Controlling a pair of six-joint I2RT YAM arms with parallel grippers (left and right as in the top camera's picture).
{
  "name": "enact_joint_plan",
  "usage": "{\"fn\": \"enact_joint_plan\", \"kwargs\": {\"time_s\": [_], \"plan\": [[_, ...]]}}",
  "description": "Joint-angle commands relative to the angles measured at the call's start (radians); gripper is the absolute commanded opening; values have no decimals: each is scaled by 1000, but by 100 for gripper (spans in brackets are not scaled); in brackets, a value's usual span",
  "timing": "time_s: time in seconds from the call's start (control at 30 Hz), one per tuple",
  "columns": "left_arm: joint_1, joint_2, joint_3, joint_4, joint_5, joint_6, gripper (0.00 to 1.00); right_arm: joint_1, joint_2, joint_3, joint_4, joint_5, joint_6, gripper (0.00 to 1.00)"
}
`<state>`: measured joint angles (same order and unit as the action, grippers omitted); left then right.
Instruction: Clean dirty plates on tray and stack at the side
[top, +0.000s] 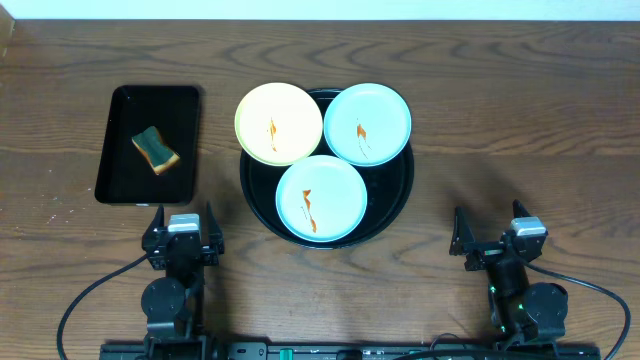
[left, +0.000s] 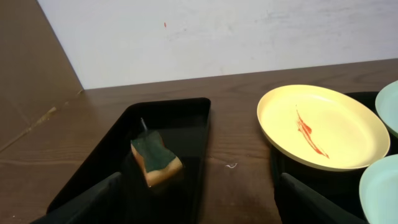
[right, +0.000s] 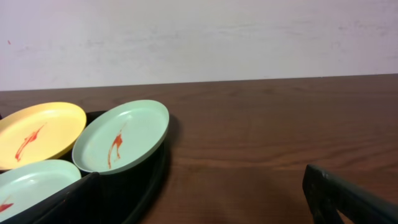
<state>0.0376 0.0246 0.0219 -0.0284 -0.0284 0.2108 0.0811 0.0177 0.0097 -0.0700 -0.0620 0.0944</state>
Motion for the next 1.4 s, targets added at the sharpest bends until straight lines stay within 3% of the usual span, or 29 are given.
{"fn": "enact_joint_plan", "kwargs": {"time_s": [0.0, 0.6, 0.87, 1.13, 1.37], "plan": [[4, 1, -18, -42, -5, 10, 77, 6, 2, -4, 0, 8, -10, 99], [4, 1, -18, -40, -4, 9, 76, 6, 2, -4, 26, -3, 2, 99], [4, 1, 5, -38, 52, -111, 76, 6, 2, -4, 37, -72, 9, 99], [4, 66, 153, -88, 78, -183, 77, 6, 3, 13, 39, -108, 9, 99], [4, 297, 383, -217, 161, -183, 77, 6, 15, 64, 40, -132, 10, 99]]}}
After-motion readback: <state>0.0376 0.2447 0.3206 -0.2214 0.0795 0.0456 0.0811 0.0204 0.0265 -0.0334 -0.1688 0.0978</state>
